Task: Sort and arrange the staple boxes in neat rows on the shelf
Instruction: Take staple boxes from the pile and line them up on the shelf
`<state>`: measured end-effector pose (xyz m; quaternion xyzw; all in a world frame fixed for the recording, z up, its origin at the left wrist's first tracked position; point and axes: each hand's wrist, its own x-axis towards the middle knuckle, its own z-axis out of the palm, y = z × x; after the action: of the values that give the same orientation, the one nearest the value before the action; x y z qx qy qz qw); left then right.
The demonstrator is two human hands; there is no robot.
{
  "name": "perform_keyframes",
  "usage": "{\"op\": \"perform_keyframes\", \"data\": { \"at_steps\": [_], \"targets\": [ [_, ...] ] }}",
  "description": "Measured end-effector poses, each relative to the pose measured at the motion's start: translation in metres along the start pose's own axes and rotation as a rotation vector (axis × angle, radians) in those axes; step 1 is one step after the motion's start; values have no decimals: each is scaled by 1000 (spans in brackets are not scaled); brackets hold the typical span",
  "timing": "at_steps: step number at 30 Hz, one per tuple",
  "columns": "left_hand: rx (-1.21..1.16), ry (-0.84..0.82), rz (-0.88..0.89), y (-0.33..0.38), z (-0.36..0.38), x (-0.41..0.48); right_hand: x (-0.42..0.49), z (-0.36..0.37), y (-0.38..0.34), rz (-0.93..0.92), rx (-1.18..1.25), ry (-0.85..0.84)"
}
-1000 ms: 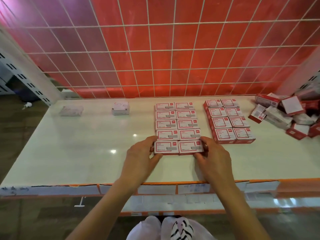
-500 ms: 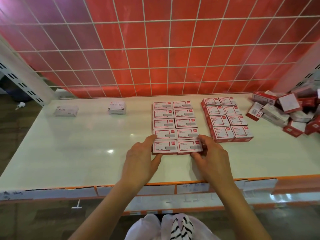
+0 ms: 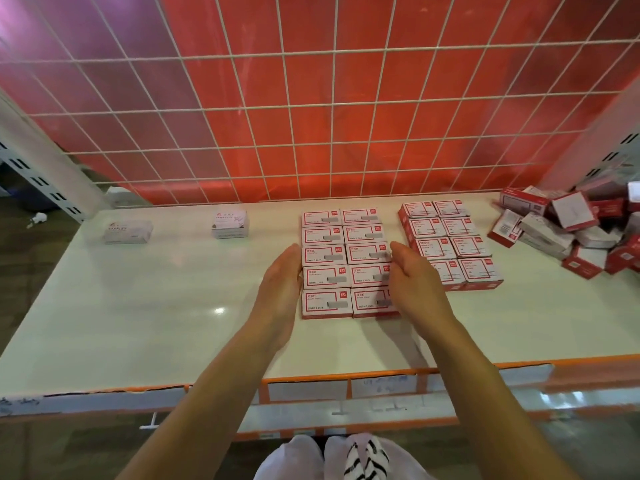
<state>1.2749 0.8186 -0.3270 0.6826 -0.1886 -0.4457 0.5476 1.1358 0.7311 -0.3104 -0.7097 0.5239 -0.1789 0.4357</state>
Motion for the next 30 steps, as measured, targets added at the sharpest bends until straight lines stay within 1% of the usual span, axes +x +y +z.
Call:
{"op": "perform_keyframes", "data": {
  "at_steps": [5, 10, 13, 17, 22, 27, 30],
  "targets": [
    [1, -2, 7, 0, 0, 6, 4, 2, 2, 25, -14, -1],
    [116, 5, -45, 1, 2, 9, 8, 3, 2, 0, -108, -17],
    [174, 25, -41, 8, 5, 19, 16, 2, -7, 15, -169, -29],
    [192, 48, -29, 15, 7, 35, 32, 0, -15, 50, -128, -55],
    [265, 58, -28, 21, 13, 44, 47, 5, -14, 24, -164, -86],
    [320, 77, -46, 24, 14, 46, 49, 8, -11, 10, -223, -63],
    [364, 74, -47, 28, 14, 49, 56, 7, -13, 40, -224, -61]
  ]
}}
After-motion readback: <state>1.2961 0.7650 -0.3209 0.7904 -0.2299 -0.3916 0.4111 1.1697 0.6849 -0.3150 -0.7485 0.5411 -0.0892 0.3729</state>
